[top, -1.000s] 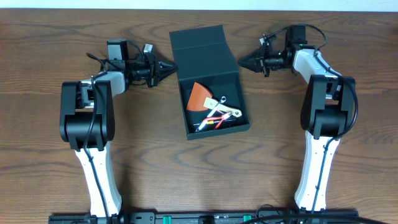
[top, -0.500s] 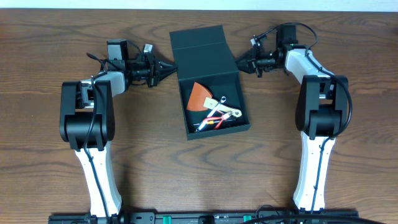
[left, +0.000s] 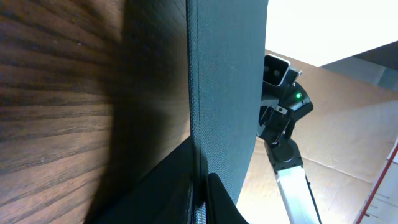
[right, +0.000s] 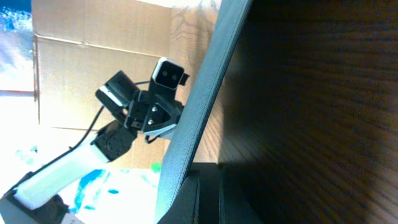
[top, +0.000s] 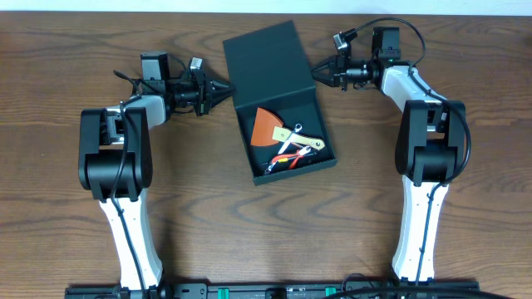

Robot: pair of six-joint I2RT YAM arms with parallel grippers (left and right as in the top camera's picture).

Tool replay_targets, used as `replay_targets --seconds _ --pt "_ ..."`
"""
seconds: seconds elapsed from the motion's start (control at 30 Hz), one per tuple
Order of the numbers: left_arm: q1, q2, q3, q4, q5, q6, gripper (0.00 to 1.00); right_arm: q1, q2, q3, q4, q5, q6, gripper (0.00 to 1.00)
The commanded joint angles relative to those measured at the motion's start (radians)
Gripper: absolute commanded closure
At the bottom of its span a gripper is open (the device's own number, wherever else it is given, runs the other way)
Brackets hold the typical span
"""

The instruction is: Pack container

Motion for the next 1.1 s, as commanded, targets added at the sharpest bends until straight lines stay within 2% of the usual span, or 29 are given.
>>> replay_targets --seconds 0.0,0.5,0.57,0.6,0.77,1.0,1.07 --pt "-0.009 0.005 0.005 -0.005 -0.006 0.003 0.94 0.004 -0.025 0.006 0.010 -0.109 0.012 0.99" --pt "0.029 0.005 0.005 -0.005 -0.031 0.002 0.94 0.003 -0.025 0.006 0.006 -0.109 0.015 0.99" --pt "0.032 0.005 0.005 -0.005 -0.031 0.003 0.83 0.003 -0.025 0.006 0.006 -0.108 0.014 0.99" --pt "0.034 0.005 0.005 -0.005 -0.031 0.003 0.72 0.003 -0.025 0.006 0.006 -0.108 0.014 0.99" --pt "0.039 0.005 0.005 -0.005 -0.031 0.003 0.58 0.001 -0.025 0.006 0.006 -0.105 0.014 0.99" --pt "0.039 0.005 0.005 -0.005 -0.032 0.014 0.59 0.000 -0.025 0.006 0.005 -0.105 0.015 0.99" --pt "0.040 0.005 0.005 -0.005 -0.039 0.014 0.62 0.000 -0.025 0.006 0.005 -0.102 0.015 0.99"
